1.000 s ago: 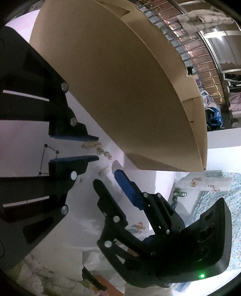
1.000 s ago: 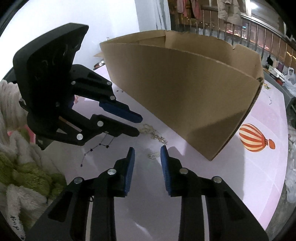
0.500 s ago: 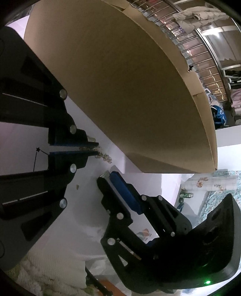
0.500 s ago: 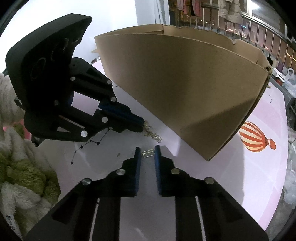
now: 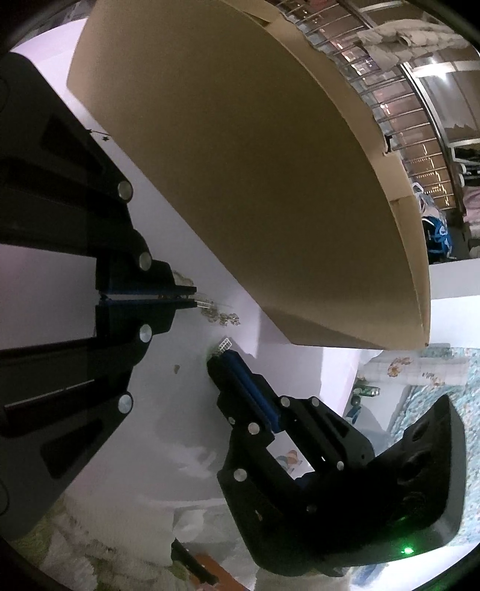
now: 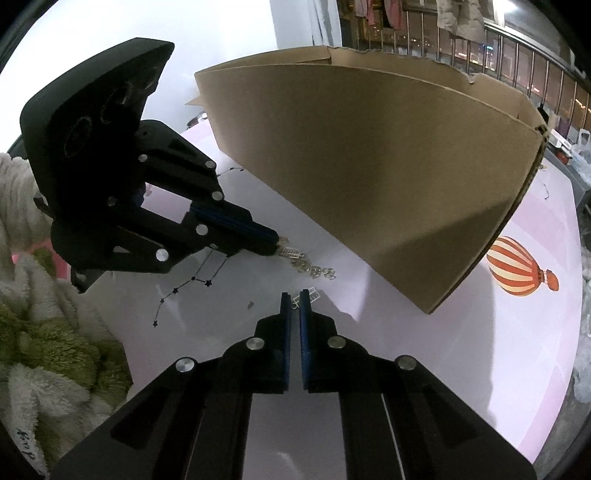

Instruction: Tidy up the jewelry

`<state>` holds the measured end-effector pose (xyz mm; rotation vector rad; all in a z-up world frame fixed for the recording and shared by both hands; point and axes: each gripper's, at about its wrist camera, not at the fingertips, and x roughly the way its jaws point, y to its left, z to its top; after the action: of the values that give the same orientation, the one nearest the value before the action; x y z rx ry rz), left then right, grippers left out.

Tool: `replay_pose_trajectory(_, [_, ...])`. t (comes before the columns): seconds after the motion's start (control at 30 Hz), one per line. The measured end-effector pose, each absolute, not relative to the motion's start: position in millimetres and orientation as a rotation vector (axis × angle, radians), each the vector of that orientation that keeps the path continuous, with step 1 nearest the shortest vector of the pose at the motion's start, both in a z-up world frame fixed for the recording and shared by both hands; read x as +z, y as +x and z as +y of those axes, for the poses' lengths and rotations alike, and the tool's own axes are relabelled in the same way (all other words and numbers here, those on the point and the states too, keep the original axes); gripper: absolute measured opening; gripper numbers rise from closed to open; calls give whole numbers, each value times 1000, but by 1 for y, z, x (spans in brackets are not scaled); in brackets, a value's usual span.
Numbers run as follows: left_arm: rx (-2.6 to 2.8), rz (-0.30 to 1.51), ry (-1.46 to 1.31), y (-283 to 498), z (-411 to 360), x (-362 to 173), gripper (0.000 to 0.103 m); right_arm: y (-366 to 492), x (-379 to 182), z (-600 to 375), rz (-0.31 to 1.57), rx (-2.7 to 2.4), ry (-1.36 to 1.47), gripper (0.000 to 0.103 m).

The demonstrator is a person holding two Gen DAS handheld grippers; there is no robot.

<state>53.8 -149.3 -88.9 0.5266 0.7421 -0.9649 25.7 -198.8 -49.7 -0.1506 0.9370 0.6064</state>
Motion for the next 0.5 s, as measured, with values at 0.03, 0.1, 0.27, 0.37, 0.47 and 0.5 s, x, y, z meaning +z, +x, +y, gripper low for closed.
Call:
replay_pose_trajectory(0.03, [-962, 745, 519, 54, -148, -88, 0, 26, -50, -199, 937, 606, -150, 5])
replay_pose_trajectory(0.1, [-955, 746, 515, 57, -147, -88, 0, 26, -50, -198, 938, 607, -152, 5])
replay_pose_trajectory(0.27, [-929, 754, 524, 56, -137, -91, 0, 26, -50, -196, 942, 605, -155, 5])
replay_pose_trajectory(0.37, [-915, 761, 515, 56, -133, -92, 0, 27, -50, -196, 946, 598, -153, 5])
replay_pose_trajectory(0.47, [-888, 765, 514, 57, -127, -91, 0, 26, -51, -198, 949, 586, -147, 5])
replay_pose_trajectory(0.5, [-882, 767, 513, 57, -127, -91, 0, 24, -51, -199, 949, 583, -145, 5])
